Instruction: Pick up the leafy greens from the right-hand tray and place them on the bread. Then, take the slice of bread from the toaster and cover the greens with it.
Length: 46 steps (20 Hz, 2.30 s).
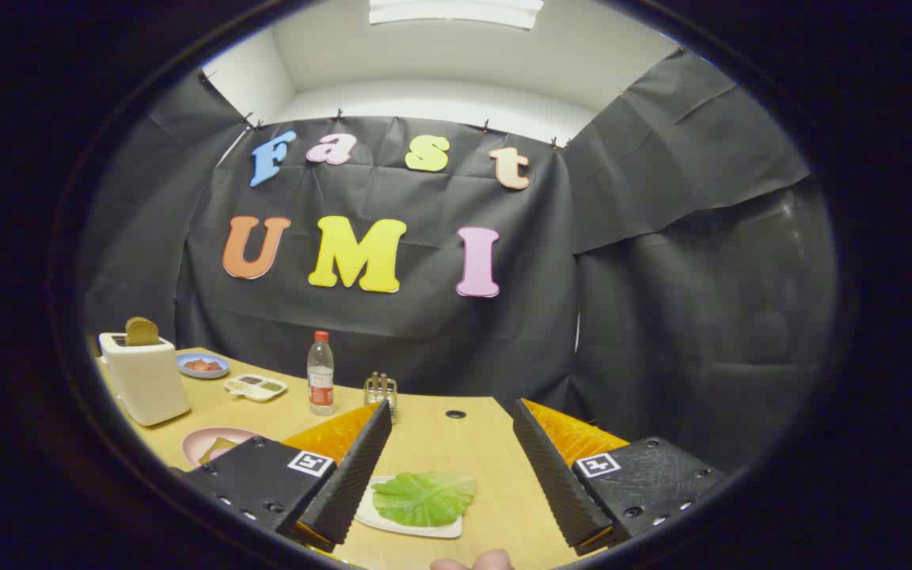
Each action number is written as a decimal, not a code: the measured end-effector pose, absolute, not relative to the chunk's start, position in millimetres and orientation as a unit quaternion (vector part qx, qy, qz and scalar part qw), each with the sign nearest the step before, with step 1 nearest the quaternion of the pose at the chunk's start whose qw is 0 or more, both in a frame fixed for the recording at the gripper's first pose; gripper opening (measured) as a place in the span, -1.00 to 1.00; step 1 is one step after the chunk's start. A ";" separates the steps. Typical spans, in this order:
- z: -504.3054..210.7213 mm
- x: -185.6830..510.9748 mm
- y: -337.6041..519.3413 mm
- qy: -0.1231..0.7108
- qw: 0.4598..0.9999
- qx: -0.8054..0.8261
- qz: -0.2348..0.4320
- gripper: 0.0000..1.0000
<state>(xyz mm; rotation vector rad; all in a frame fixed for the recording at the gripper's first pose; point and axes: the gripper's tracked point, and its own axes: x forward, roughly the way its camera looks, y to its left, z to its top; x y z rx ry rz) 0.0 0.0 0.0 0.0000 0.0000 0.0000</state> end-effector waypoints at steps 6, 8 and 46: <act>-4.9 -3.2 -17.4 0.016 1.000 0.008 -0.026 0.90; -4.0 -0.9 -19.7 0.018 0.999 0.011 -0.029 0.90; -164.9 111.8 -15.9 0.367 0.902 0.220 0.060 0.92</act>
